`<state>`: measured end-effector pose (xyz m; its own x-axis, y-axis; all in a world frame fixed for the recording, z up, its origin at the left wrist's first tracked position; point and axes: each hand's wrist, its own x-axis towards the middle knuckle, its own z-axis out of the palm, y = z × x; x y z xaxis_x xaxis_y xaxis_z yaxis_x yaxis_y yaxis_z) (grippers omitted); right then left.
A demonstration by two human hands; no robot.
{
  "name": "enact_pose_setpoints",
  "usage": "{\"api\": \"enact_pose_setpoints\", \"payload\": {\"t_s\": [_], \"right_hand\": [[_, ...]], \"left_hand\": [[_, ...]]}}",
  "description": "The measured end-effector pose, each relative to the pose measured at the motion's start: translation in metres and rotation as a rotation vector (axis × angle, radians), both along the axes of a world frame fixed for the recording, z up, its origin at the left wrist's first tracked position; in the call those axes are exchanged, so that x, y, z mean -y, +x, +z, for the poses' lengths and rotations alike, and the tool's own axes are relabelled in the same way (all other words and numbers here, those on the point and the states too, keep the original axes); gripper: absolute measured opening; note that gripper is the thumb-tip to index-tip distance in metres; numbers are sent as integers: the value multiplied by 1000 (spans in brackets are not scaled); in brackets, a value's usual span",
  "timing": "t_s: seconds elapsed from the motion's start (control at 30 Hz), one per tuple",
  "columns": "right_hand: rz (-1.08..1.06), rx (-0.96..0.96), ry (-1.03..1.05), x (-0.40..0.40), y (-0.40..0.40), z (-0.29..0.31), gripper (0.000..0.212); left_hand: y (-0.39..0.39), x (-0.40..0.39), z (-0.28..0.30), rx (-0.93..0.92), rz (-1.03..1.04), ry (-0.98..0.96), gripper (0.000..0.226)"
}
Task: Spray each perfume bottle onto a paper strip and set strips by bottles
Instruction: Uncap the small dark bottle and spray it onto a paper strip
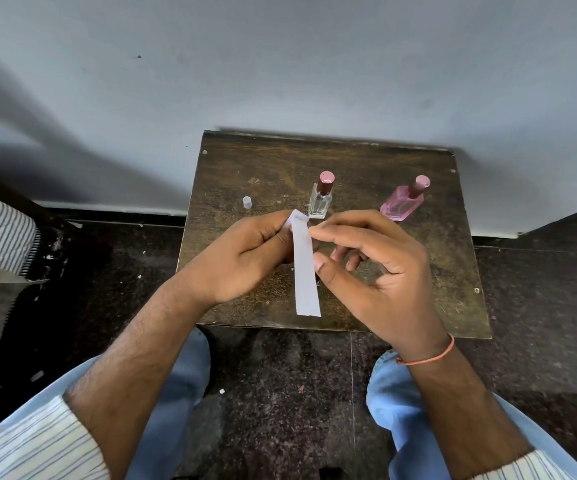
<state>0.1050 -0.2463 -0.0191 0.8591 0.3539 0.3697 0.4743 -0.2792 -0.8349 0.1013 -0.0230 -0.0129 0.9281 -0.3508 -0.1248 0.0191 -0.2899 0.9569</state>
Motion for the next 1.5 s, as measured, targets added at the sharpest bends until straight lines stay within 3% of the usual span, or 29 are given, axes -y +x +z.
{"api": "enact_pose_setpoints", "payload": {"t_s": [0.2,0.6,0.9,1.03,1.13,1.23,1.37,1.5], "right_hand": [[-6,18,-1,-2,-1,0,17],[-100,123,-71,-5,1,-4,15],[-127,262,-150,-1,-2,-3,18],[-147,310,-165,-3,-6,-3,18],[-202,348,-124,1,-6,6,13],[-232,375,-129,10,-3,11,13],[-268,394,-215,16,-2,0,19],[-255,455,-261,17,-3,0,19]], "left_hand": [[2,-1,-7,-10,-17,86,42],[1,1,-6,98,-118,122,27],[2,-1,2,159,-141,140,42],[2,-4,-4,193,-124,221,41],[4,-21,-14,108,-18,312,31],[8,-28,-12,7,169,73,37],[10,-17,9,-211,141,-406,43],[9,-9,15,-323,57,-515,46]]}}
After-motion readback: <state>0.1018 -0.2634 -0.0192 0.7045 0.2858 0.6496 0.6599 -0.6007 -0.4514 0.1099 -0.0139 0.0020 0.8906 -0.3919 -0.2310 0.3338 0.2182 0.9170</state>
